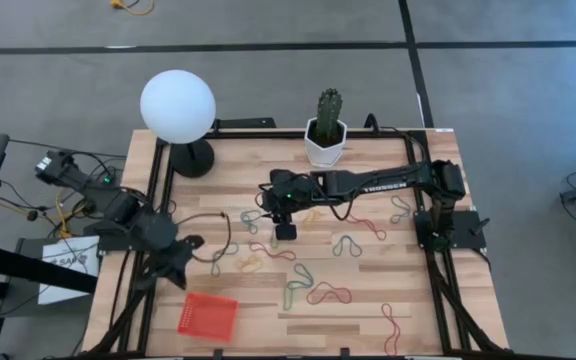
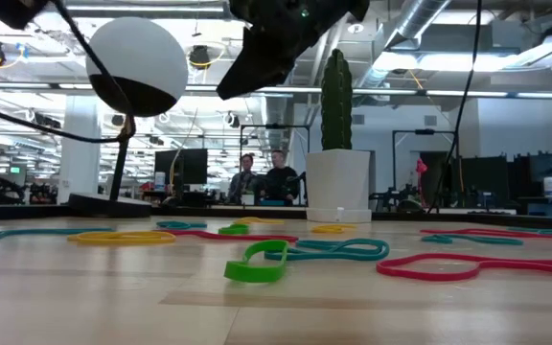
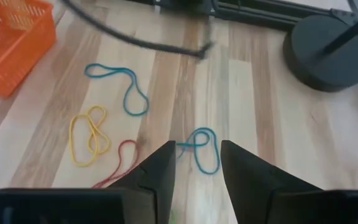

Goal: Pick and place rubber bands into bin
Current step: Put the yellow rubber band into the basket

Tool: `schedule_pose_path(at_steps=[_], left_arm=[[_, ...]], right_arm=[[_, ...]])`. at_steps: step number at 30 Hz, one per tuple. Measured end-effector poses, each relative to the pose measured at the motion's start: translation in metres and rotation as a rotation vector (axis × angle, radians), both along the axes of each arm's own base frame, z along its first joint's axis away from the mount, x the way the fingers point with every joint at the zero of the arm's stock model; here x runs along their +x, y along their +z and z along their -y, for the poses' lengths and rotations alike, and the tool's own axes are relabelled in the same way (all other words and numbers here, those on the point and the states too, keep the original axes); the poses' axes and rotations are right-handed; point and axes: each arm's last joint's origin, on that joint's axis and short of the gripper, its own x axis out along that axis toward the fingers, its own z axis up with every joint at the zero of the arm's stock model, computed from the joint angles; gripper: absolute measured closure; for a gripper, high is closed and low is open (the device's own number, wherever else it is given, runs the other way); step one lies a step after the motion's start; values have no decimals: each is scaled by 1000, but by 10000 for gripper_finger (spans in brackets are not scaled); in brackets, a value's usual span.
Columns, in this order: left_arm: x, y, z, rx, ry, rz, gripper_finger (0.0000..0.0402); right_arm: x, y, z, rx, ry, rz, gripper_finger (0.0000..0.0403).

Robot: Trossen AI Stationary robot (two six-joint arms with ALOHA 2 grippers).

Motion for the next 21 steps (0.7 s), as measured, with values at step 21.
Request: schedule_pose_path(at_steps=[21], left_arm=[[38, -49, 50, 126, 225, -263, 401]], right_arm=[[0, 0, 0, 1, -2, 1, 284]])
